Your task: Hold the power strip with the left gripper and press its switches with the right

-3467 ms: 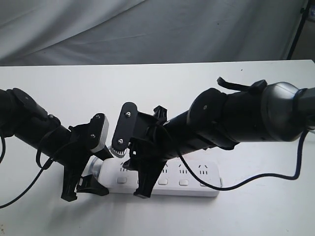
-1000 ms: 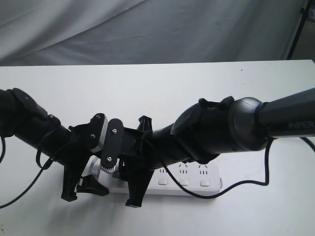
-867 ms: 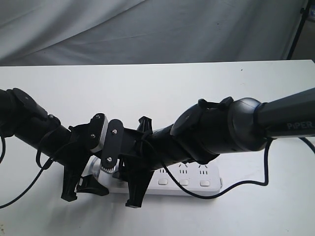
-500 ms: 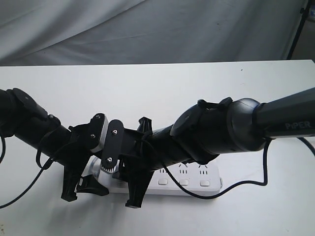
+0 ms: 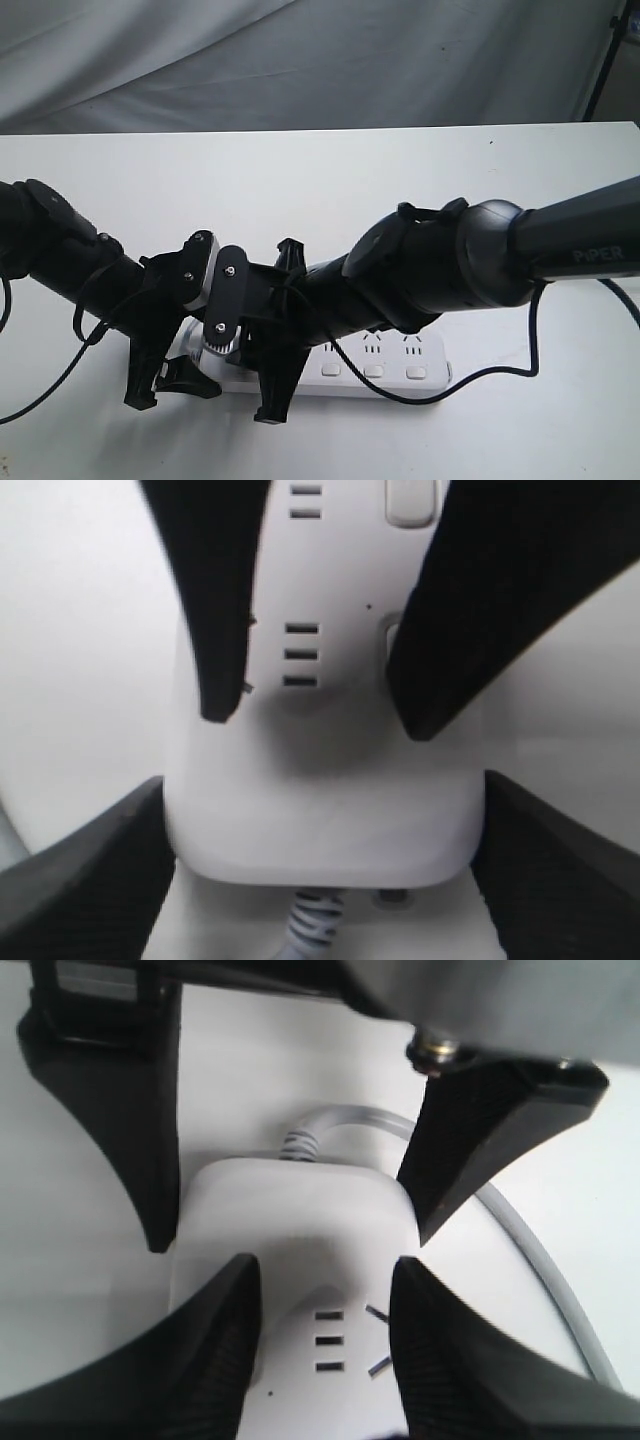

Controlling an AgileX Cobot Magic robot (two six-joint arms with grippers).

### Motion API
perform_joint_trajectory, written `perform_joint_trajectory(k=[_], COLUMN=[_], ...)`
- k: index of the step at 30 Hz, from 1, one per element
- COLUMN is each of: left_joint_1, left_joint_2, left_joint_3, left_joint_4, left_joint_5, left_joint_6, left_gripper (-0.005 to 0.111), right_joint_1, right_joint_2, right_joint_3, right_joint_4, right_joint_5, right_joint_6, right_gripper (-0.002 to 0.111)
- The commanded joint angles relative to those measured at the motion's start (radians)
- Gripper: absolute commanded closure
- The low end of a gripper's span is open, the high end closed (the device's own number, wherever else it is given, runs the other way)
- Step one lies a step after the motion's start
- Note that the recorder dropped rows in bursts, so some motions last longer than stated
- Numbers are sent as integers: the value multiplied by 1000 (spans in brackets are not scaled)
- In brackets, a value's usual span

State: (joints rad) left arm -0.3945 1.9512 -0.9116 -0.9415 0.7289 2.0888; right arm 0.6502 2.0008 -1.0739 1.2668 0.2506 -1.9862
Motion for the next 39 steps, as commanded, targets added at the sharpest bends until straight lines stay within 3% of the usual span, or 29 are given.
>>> perform_joint_trajectory(k=[1, 28, 39], left_joint_1=[-6, -6, -6], left_joint_2=[-3, -3, -3], left_joint_3=[-1, -1, -1], left_joint_4=[-15, -15, -15], left_joint_5=[8, 8, 8], left_joint_6=[5, 5, 5], left_gripper=[52, 52, 52], right_joint_1=[-5, -12, -12], right_joint_2=[31, 31, -34], right_joint_3=[9, 96, 37], right_joint_4=[-31, -83, 3], right_joint_5=[6, -50, 7], right_joint_6=[2, 21, 43], right_gripper=[68, 68, 68])
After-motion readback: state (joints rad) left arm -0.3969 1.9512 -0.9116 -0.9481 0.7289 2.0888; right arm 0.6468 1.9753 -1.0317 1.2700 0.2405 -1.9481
